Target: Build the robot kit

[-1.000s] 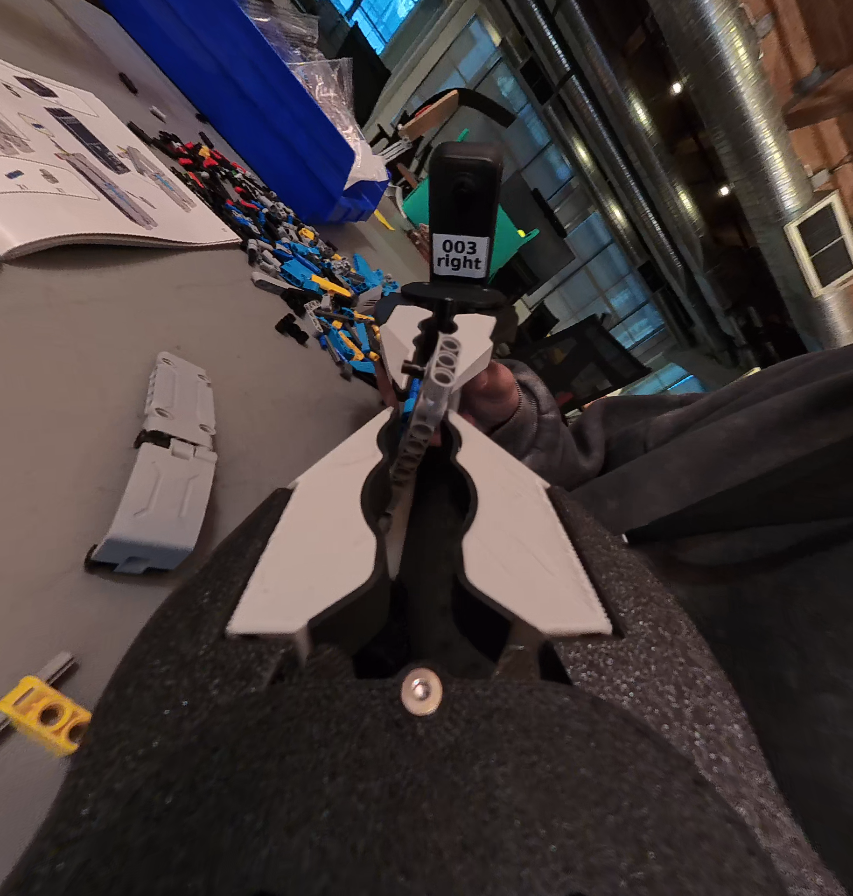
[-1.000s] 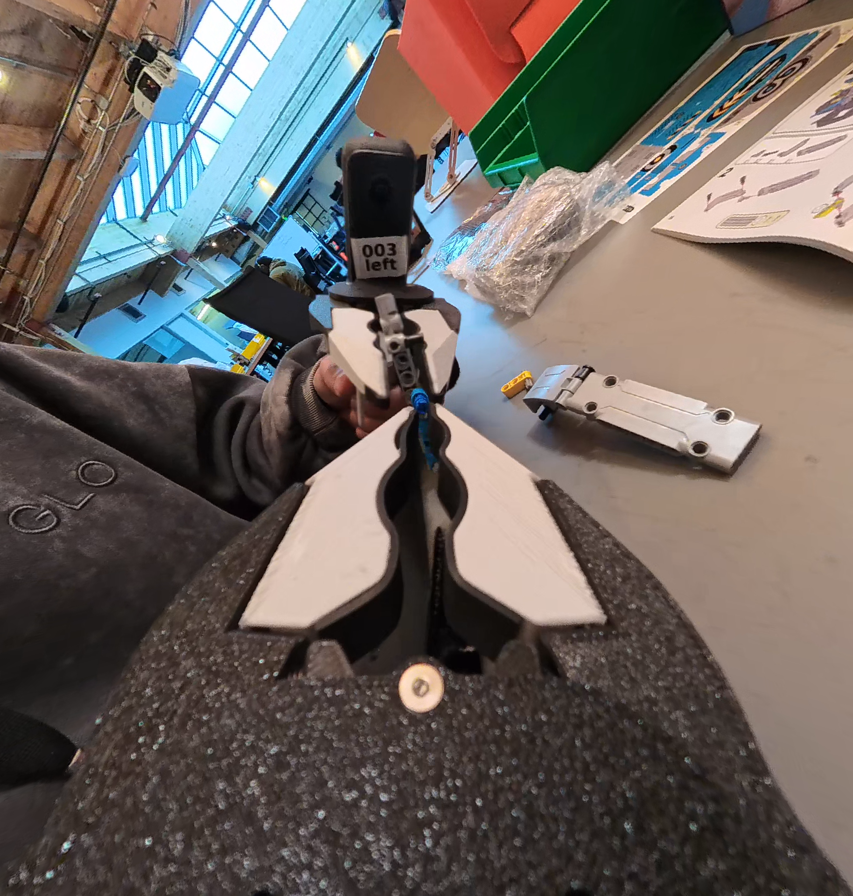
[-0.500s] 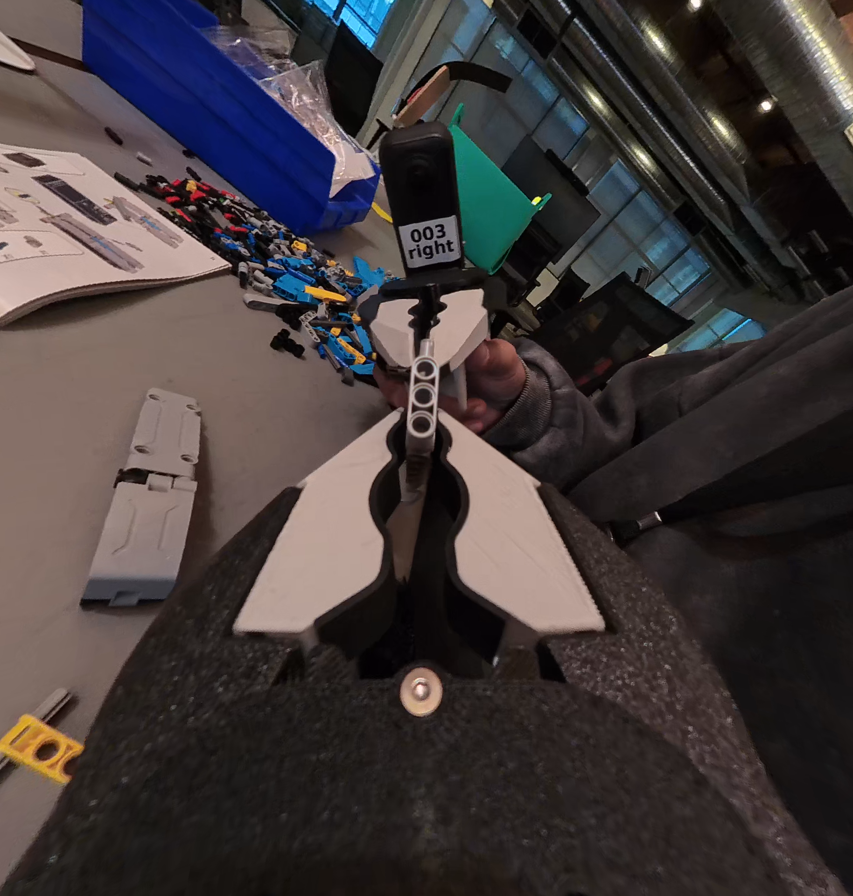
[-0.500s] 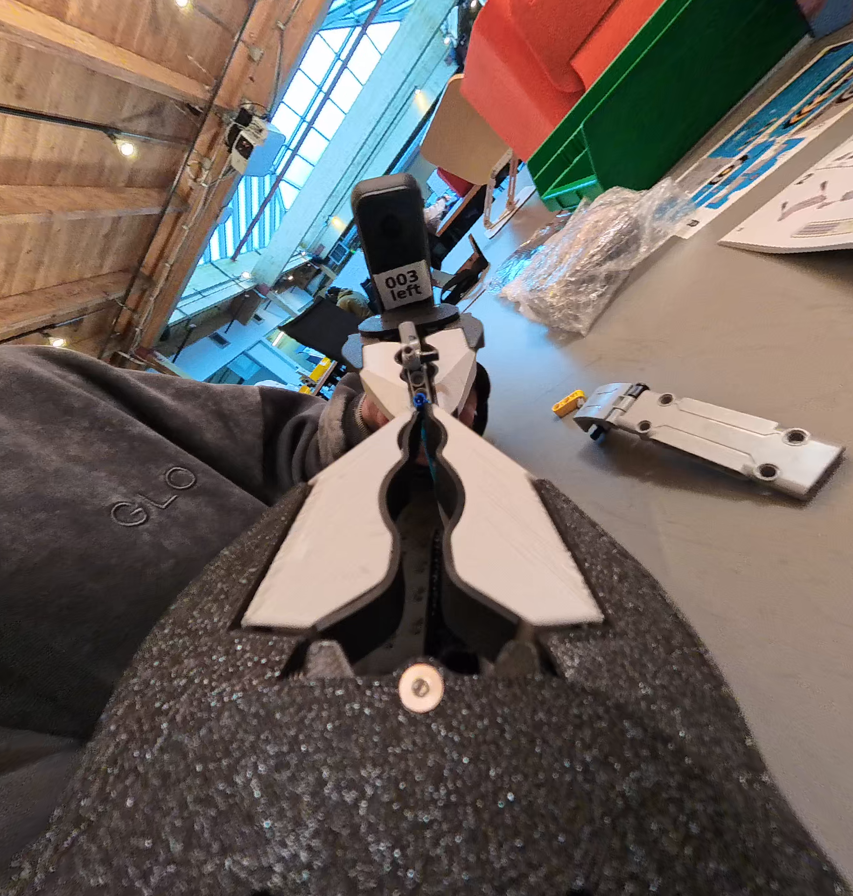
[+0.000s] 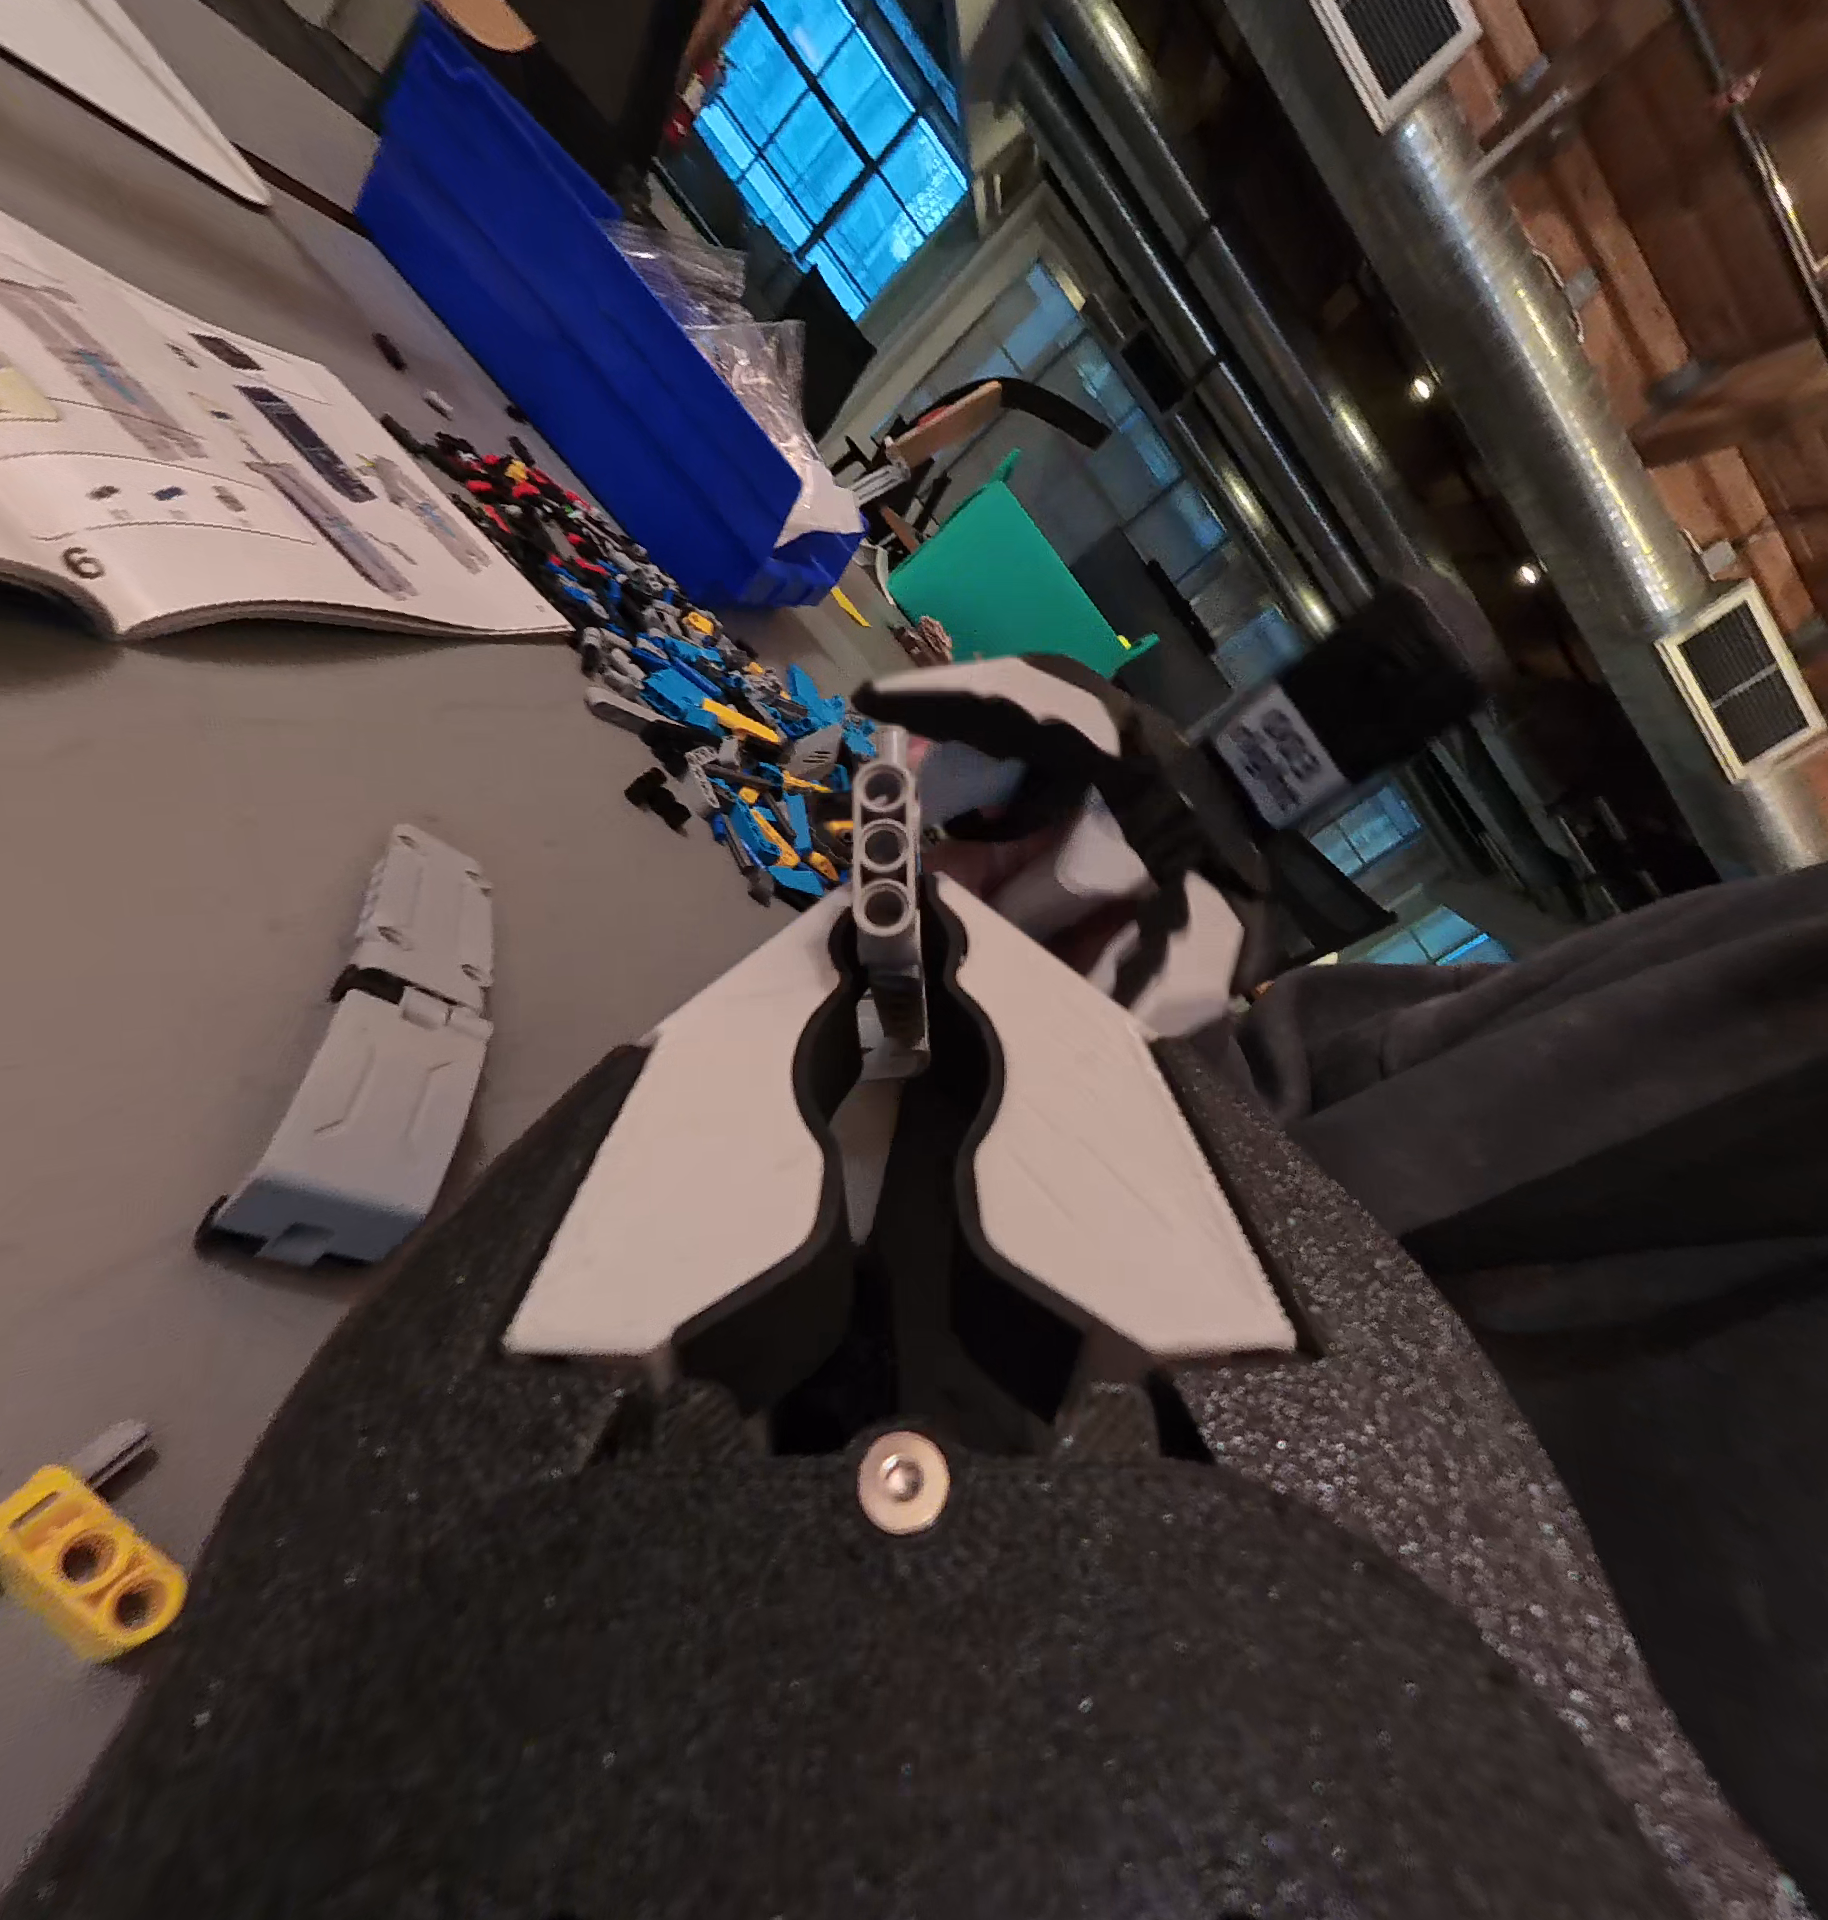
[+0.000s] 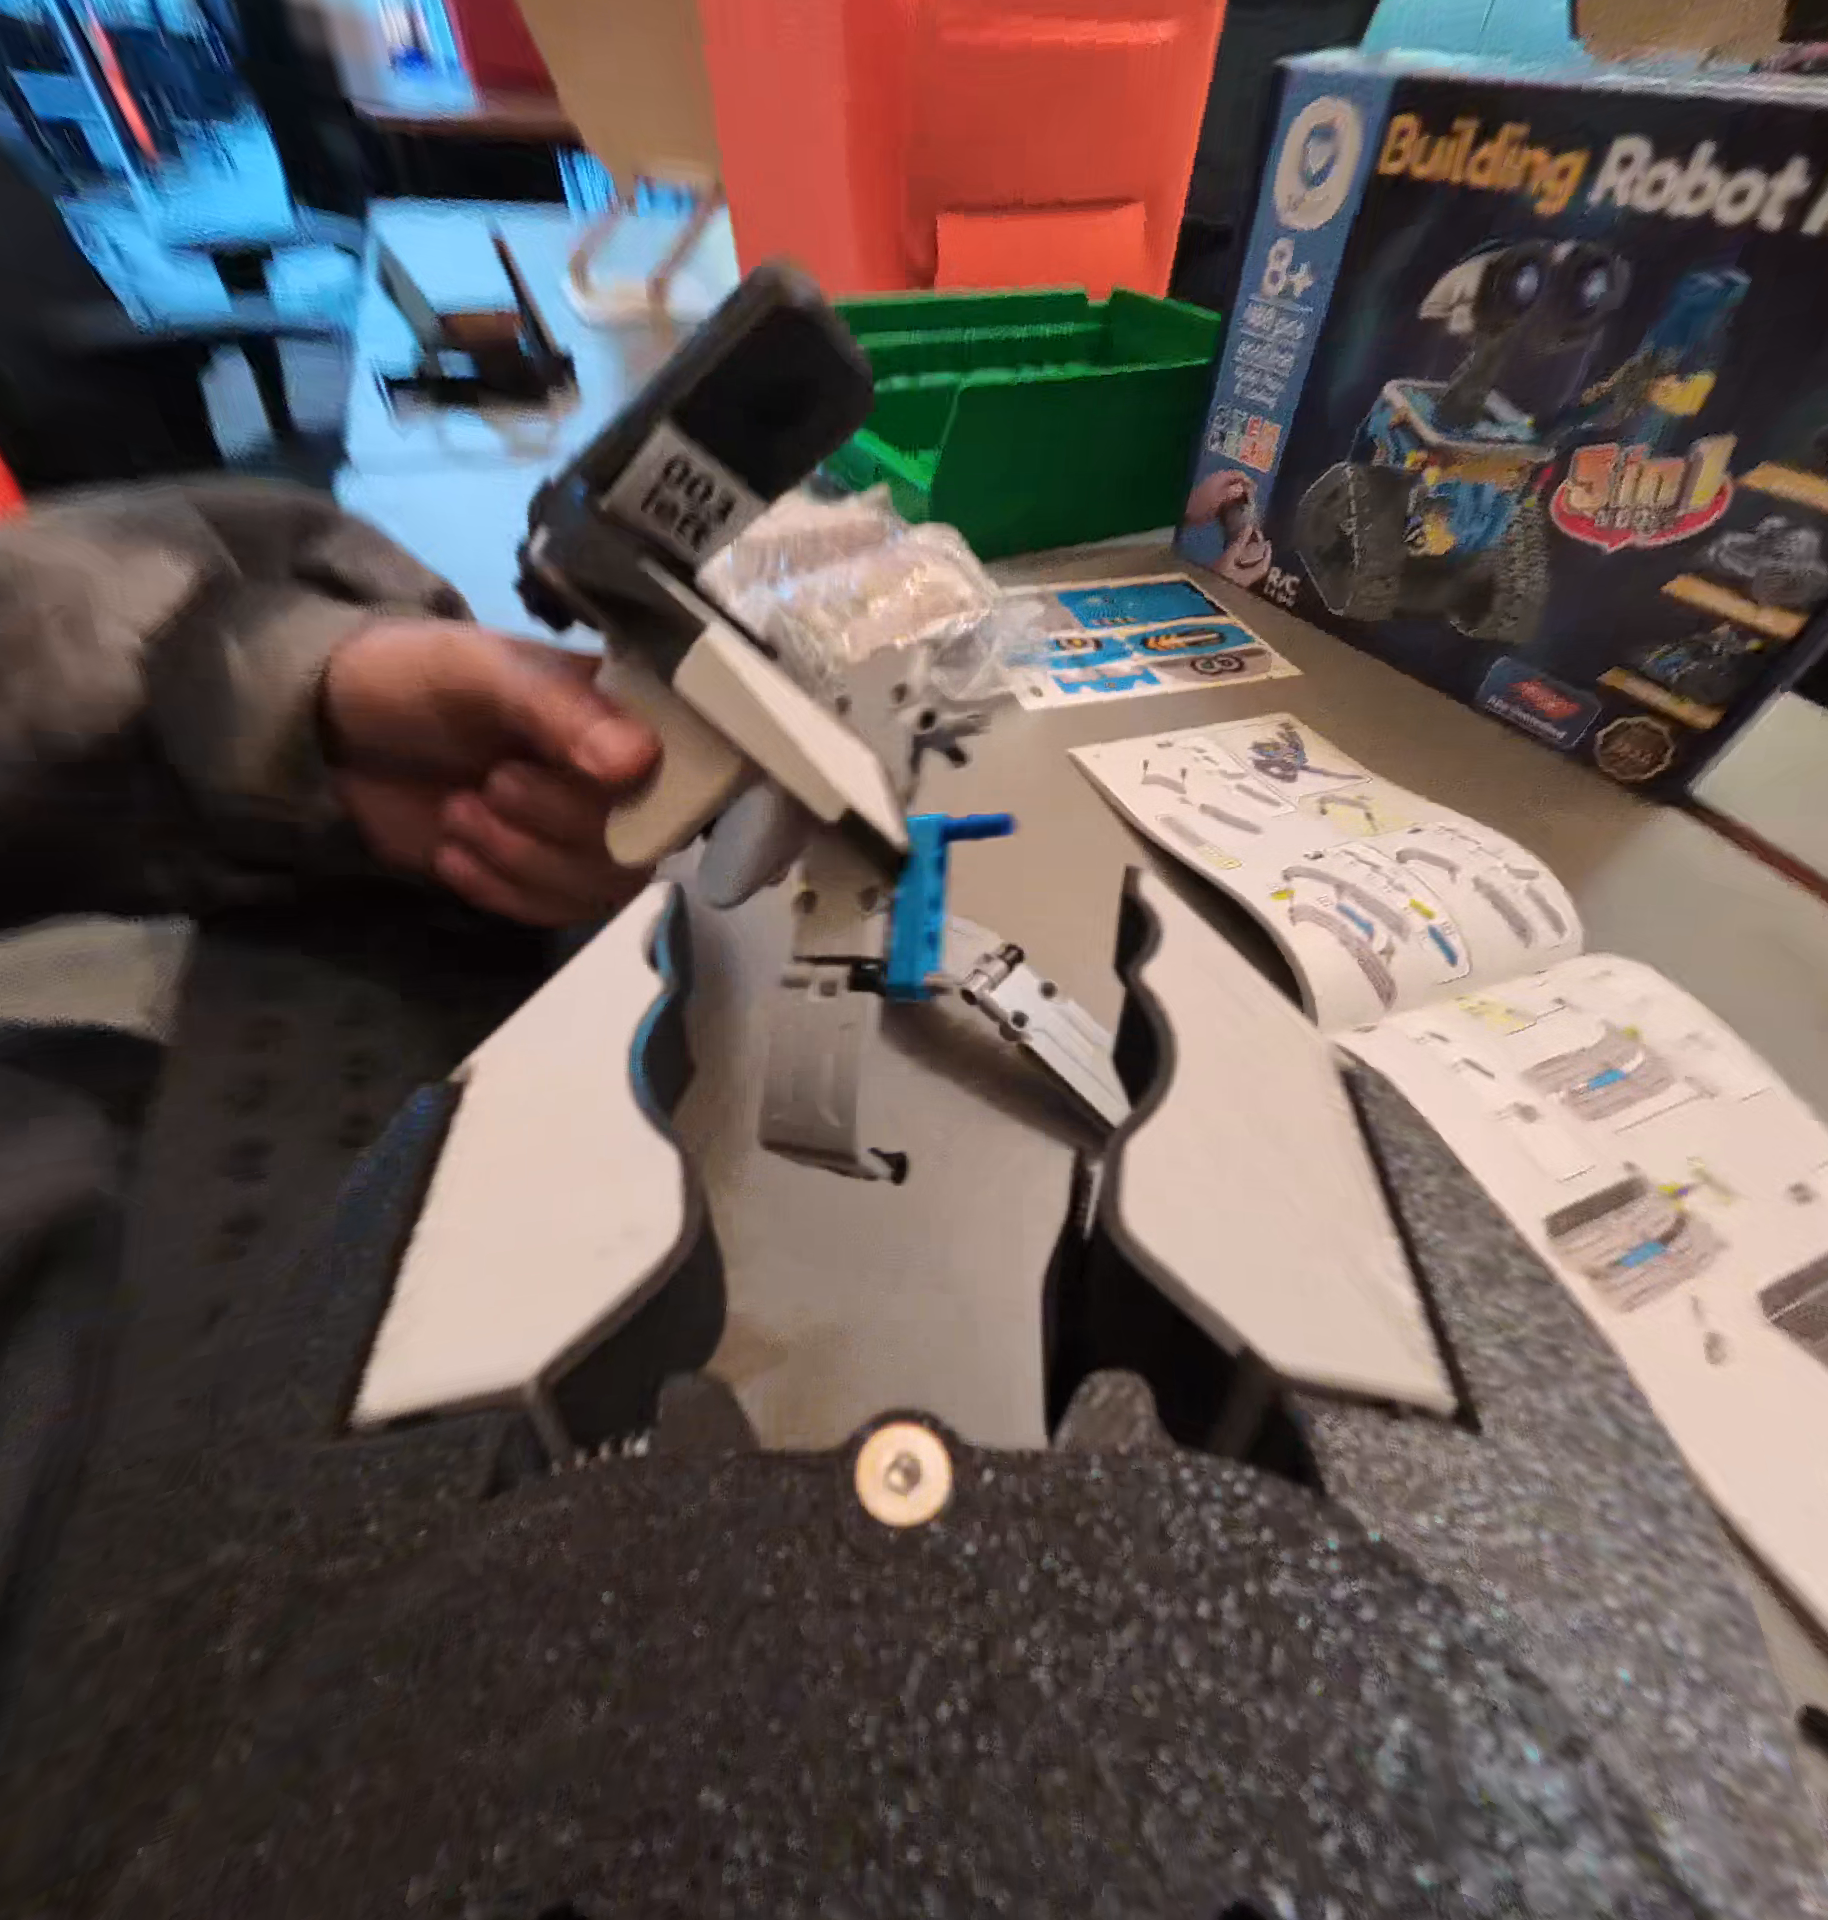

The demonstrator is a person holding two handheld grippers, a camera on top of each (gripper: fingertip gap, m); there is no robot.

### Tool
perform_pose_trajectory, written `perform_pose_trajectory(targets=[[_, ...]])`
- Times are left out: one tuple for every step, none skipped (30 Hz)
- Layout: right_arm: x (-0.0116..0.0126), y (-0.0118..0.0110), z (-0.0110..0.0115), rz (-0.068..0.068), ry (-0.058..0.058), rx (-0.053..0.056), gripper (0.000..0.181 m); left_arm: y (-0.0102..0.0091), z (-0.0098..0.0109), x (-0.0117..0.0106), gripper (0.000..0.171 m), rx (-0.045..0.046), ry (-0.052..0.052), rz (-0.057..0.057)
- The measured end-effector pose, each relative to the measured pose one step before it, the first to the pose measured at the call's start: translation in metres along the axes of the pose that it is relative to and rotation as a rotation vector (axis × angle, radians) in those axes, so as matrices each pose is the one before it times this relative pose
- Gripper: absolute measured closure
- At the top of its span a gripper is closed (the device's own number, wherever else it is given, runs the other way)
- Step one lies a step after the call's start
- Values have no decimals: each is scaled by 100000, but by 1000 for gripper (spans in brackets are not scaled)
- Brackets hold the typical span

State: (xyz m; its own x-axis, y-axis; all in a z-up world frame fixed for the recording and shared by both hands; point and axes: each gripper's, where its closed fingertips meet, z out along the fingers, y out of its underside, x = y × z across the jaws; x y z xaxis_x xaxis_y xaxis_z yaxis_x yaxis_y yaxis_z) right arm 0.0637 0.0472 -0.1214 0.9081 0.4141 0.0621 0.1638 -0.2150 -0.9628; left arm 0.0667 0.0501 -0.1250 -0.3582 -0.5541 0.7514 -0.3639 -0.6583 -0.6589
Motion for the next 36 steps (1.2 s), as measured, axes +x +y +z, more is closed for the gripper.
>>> perform_pose_trajectory(targets=[[-562,354,563,-5784,2571,-3289,93,-40,0,-193,165,457,-1169,-600],[62,283,539,-5017,6031,-2409,90,-43,9,-162,165,529,-1235,-326],[-112,217,475,-4589,4260,-1653,91,-49,14,-194,165,693,-1721,-61],[-208,103,357,-3858,2688,-1510,93,39,42,-119,165,82,-1165,-410],[36,-30,254,-2675,3429,-1243,96,89,96,30,165,-173,36,-703],[21,-4,182,-1473,2139,-1198,102,164,120,12,165,-655,-56,-723],[-128,19,162,-614,326,-835,103,176,141,53,165,-876,54,-197],[132,107,106,-231,1352,-757,106,182,137,182,165,-973,518,474],[218,318,95,66,1165,-1817,113,151,112,141,165,-845,80,786],[96,288,37,-6,0,-1532,116,152,101,-25,165,-804,-941,860],[247,-28,-141,-186,1056,572,124,162,82,86,166,-921,24,424],[301,-45,-195,-268,747,423,129,56,73,148,166,-149,532,-192],[0,41,-9,1896,-1092,-406,128,-1,53,-41,166,277,-410,-506],[-21,221,128,1999,-913,-1264,129,68,30,-203,166,-40,-1068,-899],[-37,172,92,295,-843,-941,129,52,21,-144,166,-210,-462,-1179],[-35,106,48,-40,-952,-1154,129,17,39,-102,166,23,-292,-1435],[-15,56,35,358,-553,-1221,131,-17,62,-53,166,515,-303,-1389],[-25,34,27,-1072,399,-435,131,-70,38,-63,165,818,-285,-1540],[33,219,69,-2052,1247,-2015,131,76,61,-211,165,-217,-1101,-2027],[32,294,147,-2570,2037,-2723,131,69,57,-309,165,-131,-1751,-2732],[30,192,108,-2168,2230,-1976,132,22,36,-260,164,567,-1703,-2716],[34,186,120,-2550,1956,-1971,132,13,36,-336,164,665,-2467,-3296],[-34,292,192,-2293,1682,-2695,132,26,33,-398,163,994,-3163,-3178],[-60,219,161,-1505,973,-1934,131,22,28,-248,163,1137,-2046,-1704],[-23,3,-18,313,-289,-70,132,18,-15,27,163,480,-502,468],[-17,-96,-99,2911,-2235,1037,132,-13,-43,171,163,36,364,1899],[15,-229,-204,4451,-3387,2536,133,-50,-72,314,164,148,1700,1643],[8,-262,-244,2897,-2873,2475,133,-17,-71,356,163,-293,2318,782],[38,-181,-167,1392,-1119,1264,133,-11,-108,386,160,-726,2731,716],[131,6,-87,-14,392,344,133,-84,-203,347,154,-260,2559,708],[108,155,-35,-342,258,-321,133,22,-246,102,152,-765,1050,888],[-12,119,-43,852,-856,79,133,67,-249,-47,155,-829,187,1109],[32,-115,-98,705,-64,1046,133,-128,-216,-147,162,873,-461,370],[22,-152,-111,-767,670,396,133,-19,-30,-66,165,336,-115,-602],[15,-53,-32,-1759,1162,-413,133,-20,-7,-15,165,56,-157,294],[14,10,-12,-216,312,-225,133,11,16,-22,166,136,-399,485]])
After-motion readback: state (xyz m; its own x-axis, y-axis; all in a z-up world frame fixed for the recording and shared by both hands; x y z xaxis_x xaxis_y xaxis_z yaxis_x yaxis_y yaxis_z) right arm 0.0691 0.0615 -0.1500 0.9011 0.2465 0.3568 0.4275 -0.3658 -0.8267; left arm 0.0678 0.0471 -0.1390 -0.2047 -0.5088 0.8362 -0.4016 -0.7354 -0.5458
